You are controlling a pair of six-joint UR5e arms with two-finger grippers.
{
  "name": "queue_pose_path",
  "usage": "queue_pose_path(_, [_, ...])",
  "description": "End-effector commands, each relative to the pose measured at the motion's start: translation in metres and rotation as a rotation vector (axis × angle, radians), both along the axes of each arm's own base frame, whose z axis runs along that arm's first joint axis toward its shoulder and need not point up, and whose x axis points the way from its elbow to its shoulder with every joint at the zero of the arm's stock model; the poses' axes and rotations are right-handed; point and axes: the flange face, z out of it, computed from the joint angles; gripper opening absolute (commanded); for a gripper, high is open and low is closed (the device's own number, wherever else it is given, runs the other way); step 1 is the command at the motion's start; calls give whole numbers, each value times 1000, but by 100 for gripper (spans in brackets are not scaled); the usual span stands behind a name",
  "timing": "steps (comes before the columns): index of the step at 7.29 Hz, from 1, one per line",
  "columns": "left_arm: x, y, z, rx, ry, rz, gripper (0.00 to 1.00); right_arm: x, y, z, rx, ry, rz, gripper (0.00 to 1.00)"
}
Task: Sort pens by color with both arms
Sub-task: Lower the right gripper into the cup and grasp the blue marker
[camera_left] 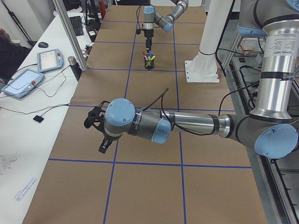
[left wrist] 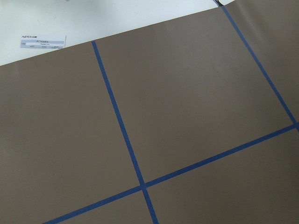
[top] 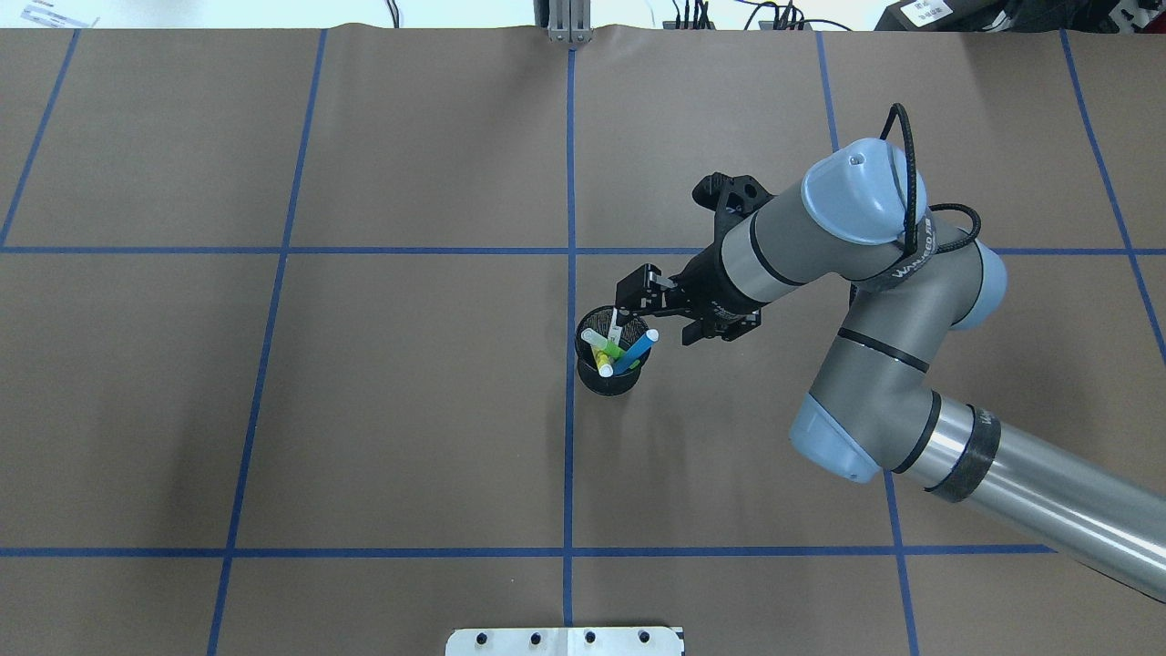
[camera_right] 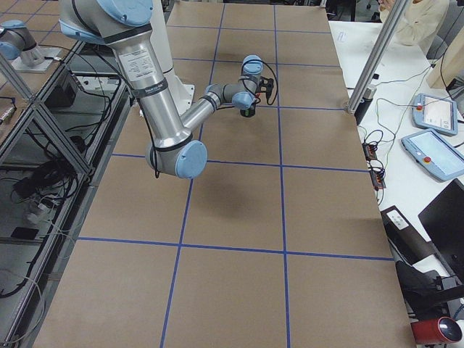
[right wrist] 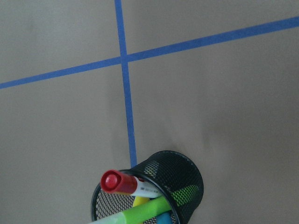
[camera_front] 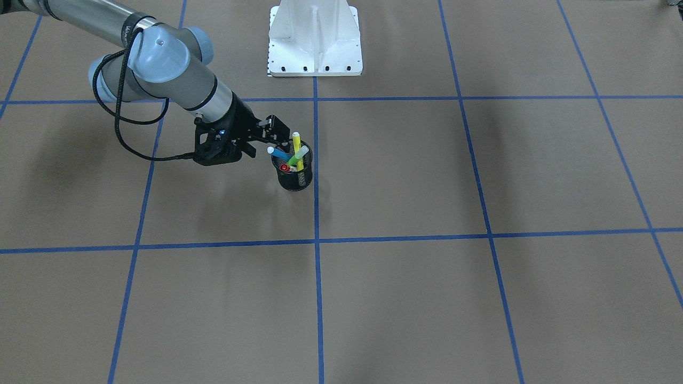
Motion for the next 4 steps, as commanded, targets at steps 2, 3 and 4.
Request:
queue_pose_path(2, [0,0,0,0,0,0,100,-6,7,-1,3,-11,0,71])
queue_pose_path(3, [0,0,1,-2,0,0,100,-7,7,-3,5,-14,1,68])
queue_pose_path(4, [-1,-1,-1,1,0,-1,100,-5,4,-7,5,-18,8,68])
